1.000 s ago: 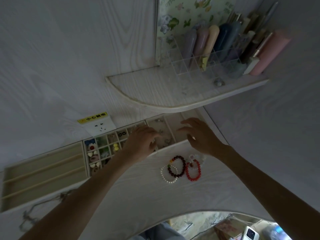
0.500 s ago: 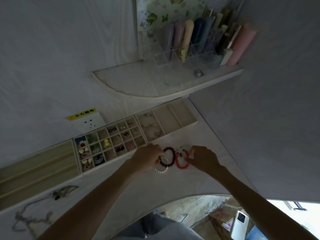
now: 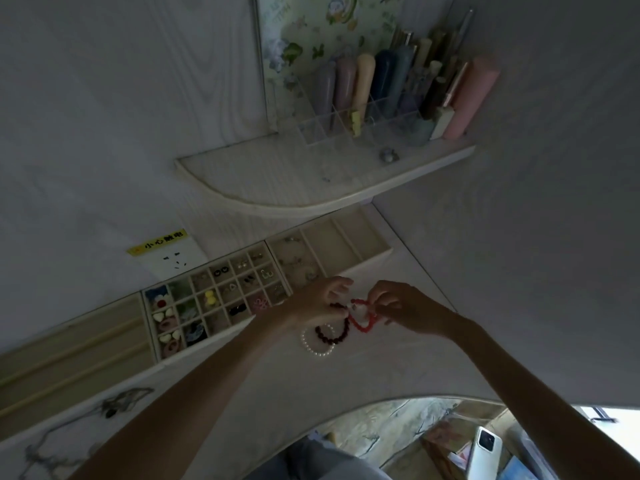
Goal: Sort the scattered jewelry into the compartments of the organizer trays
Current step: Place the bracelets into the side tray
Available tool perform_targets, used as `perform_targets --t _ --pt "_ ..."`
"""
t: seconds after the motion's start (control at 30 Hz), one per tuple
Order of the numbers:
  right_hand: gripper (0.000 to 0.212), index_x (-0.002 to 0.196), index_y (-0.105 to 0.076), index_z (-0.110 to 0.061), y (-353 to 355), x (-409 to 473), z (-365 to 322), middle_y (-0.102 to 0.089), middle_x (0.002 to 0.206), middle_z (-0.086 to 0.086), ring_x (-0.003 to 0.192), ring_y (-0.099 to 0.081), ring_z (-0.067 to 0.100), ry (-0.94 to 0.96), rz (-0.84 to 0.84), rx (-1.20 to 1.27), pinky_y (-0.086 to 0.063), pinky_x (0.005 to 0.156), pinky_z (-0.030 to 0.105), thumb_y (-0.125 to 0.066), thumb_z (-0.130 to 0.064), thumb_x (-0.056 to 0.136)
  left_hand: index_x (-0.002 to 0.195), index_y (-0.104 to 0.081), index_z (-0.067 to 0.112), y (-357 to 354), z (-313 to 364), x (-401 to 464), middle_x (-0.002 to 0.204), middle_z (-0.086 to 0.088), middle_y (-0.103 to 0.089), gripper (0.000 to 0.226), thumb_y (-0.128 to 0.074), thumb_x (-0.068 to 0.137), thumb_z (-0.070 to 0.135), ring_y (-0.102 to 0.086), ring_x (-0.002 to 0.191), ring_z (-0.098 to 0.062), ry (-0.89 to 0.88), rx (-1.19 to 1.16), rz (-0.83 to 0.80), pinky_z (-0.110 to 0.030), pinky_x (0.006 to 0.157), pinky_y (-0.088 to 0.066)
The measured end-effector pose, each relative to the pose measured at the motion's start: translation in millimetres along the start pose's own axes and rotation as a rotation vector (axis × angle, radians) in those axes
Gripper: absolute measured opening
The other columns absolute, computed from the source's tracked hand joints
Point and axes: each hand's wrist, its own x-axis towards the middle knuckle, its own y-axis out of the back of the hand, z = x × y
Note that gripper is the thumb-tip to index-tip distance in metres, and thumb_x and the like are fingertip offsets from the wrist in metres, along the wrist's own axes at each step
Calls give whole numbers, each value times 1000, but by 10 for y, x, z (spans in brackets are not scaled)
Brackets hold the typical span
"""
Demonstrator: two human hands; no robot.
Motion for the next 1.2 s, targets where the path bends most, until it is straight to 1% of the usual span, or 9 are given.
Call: perform_targets --t 0.1,0.2,0.37,0.53,0.63,0.73,0.9,1.07,1.2 --pt "8 91 -56 -11 120 47 -123 -65 86 2 80 -65 14 57 -22 85 -52 70 20 -54 -3 92 138 -42 16 67 40 42 135 2 -49 58 -67 86 16 -45 125 -10 21 -39 -82 -17 98 -36" --pt "7 92 -56 -10 202 144 -207 -66 85 4 79 -64 13 75 1 120 -51 75 23 -53 -4 92 121 -60 7 108 21 74 120 -5 -64 36 -65 88 21 -60 109 -13 -9 -55 5 -24 98 -45" --pt "12 91 -58 -10 260 380 -251 -66 82 3 78 -63 11 61 119 155 -50 73 20 -49 -3 94 108 -68 5 216 -15 121 101 -3 -69 29 -60 91 28 -62 89 -7 -6 -138 248 -6 72 -45" --pt "11 96 -60 -10 291 728 -276 -65 90 7 86 -63 23 24 271 108 -51 80 34 -51 -5 91 82 -67 20 457 -59 322 80 -5 -65 25 -59 88 44 -57 76 -13 41 -9 353 -34 76 -50" --pt "11 94 -61 -11 328 946 -280 -67 82 4 83 -66 22 22 329 31 -53 83 36 -53 -7 88 85 -67 17 569 -15 489 82 -3 -63 11 -68 85 28 -57 76 -8 109 -86 440 -18 72 -45" --pt "10 91 -64 -18 367 1152 -246 -70 95 7 89 -66 20 12 377 -89 -51 80 32 -56 -14 86 93 -71 11 648 -61 658 95 -7 -70 19 -77 76 17 -65 93 -13 161 -235 485 -9 72 -45" --pt "9 89 -70 -17 355 1347 -195 -72 94 4 89 -66 17 -14 418 -212 -44 65 17 -63 -19 83 102 -71 23 714 -189 823 104 9 -69 23 -66 84 37 -61 100 -7 218 196 470 -18 82 -43" --pt "13 92 -70 -19 292 1404 -134 -69 99 2 95 -62 19 -25 463 -368 -44 74 25 -64 -27 84 108 -68 20 701 -333 932 107 3 -69 25 -60 89 34 -61 104 -13 119 394 576 -18 78 -39" --pt "15 92 -72 -22 284 1451 -135 -67 103 4 96 -60 22 21 533 -539 -45 85 33 -64 -31 84 109 -65 9 689 -380 946 103 -6 -68 28 -58 90 29 -62 99 -21 57 530 581 -32 84 -47"
